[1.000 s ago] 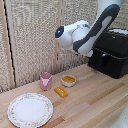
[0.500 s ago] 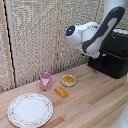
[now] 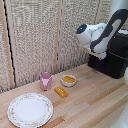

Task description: Carefully navigate your gripper to the air fryer's handle. Confidently seize the handle using your gripper. Gradually bring the handle toward yourself to access the air fryer.

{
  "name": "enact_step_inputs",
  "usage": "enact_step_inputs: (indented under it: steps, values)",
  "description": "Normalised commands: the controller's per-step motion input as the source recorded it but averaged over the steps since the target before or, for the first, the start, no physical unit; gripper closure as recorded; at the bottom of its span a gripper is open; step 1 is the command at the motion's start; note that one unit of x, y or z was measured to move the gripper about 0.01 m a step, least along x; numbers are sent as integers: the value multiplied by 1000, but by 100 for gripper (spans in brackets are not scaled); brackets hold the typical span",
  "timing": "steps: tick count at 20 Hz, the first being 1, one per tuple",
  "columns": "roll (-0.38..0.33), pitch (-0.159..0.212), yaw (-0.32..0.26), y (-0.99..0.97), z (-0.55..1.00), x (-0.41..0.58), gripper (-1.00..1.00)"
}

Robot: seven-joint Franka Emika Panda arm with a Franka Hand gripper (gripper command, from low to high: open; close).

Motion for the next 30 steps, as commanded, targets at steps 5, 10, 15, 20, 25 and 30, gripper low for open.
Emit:
enact_step_inputs:
  steps: [5, 10, 15, 20, 25, 30]
  values:
    - [-1, -35, 82, -517, -30, 61, -100]
    - [-14, -3, 134, -500, 0, 19, -100]
    - [-1, 0, 121, -599, 0, 0, -100]
    - [0, 1, 69, -549, 7, 0, -100]
    - [1, 22, -2, -199, 13, 2, 100]
    - [0, 0, 0, 0, 0, 3, 100]
